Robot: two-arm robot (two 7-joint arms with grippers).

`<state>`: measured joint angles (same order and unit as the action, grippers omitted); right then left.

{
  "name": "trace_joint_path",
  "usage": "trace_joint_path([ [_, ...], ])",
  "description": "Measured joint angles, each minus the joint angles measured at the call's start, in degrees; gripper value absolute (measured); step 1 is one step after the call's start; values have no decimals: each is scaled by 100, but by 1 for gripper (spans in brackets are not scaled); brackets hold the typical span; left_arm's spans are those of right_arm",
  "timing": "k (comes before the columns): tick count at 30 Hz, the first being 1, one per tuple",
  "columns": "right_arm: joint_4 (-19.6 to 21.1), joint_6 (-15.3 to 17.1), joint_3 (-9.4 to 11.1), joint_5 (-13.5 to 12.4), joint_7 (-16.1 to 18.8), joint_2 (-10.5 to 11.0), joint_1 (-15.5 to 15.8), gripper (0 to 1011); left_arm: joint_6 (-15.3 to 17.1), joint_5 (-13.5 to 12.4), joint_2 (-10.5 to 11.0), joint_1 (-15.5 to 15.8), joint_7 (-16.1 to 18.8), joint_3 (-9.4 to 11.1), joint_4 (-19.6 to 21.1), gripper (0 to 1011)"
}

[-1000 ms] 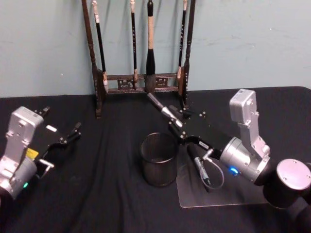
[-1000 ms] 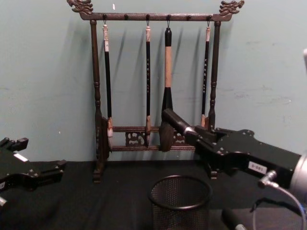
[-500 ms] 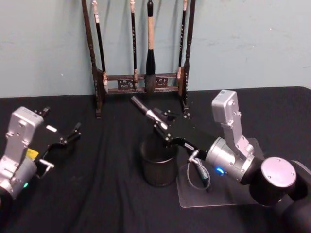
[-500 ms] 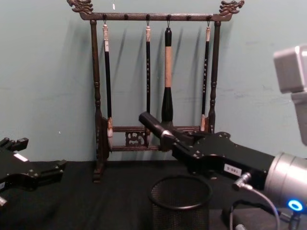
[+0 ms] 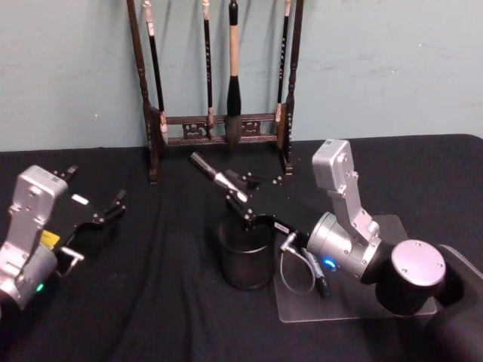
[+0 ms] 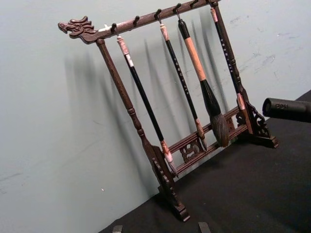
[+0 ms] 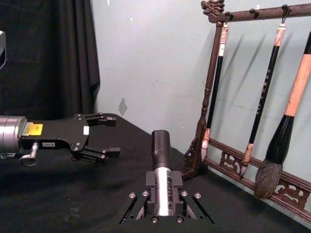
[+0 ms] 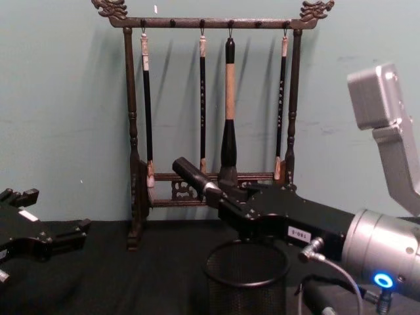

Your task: Pick up the water-based marker from the table and place it into the pen holder.

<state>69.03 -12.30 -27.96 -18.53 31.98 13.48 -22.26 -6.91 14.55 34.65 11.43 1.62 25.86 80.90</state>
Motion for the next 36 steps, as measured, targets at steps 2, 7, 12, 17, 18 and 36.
trace_joint_path([
  [2,-27,8,-9,18,-12,-10,-18,194,0,0,0,0,0,0,0,1009],
  [7,-36,16,-11,28,-21,-12,-27,194,0,0,0,0,0,0,0,1009],
  [12,-29,15,-6,26,-21,-10,-22,194,0,0,0,0,0,0,0,1009],
  [17,-21,15,-4,23,-21,-8,-16,197,0,0,0,0,0,0,0,1009],
  [18,-20,15,-3,22,-20,-8,-16,215,0,0,0,0,0,0,0,1009],
  [36,-6,9,3,9,-20,-1,-5,775,0,0,0,0,0,0,0,1009],
])
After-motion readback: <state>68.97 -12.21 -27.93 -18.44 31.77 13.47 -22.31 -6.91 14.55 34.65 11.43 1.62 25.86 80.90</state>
